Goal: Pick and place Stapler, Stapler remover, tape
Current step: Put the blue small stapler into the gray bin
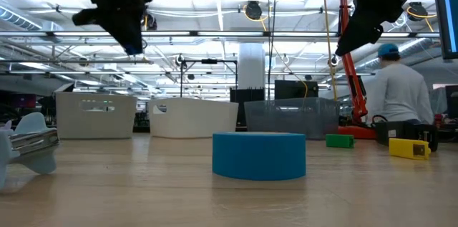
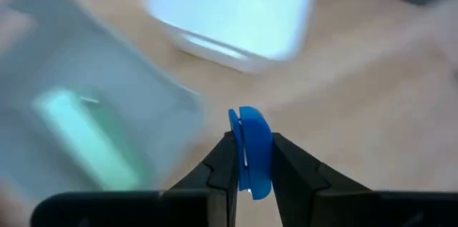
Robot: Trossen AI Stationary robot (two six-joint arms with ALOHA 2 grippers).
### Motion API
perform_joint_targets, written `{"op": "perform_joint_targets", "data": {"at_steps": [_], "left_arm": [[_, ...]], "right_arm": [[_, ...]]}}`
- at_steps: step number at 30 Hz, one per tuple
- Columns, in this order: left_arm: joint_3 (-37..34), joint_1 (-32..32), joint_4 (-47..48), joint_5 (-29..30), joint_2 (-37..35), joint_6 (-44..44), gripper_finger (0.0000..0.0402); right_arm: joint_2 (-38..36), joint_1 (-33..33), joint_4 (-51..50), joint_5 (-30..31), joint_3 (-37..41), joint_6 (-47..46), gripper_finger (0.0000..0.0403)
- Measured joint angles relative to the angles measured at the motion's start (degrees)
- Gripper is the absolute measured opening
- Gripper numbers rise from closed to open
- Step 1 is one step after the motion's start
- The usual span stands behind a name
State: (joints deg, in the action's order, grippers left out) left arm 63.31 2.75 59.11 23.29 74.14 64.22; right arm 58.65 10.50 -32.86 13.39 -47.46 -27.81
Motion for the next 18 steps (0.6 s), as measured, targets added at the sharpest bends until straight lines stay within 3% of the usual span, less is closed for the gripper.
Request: {"op": "perform_joint_targets", "data": {"at_steps": [6,18], "left_arm": [[0.02,-7.34,9.84,2.36,-1.13,-1.79,0.0066],[-1.37,-18.83,6.95,-0.81,0.90,-14.19,0.0066]], "right_arm": [[0.00,-0.01,0.01,0.00,0.00,0.00,0.0169],[0.00,-0.02,0.15,0.00,0.00,-0.02,0.0169]]}}
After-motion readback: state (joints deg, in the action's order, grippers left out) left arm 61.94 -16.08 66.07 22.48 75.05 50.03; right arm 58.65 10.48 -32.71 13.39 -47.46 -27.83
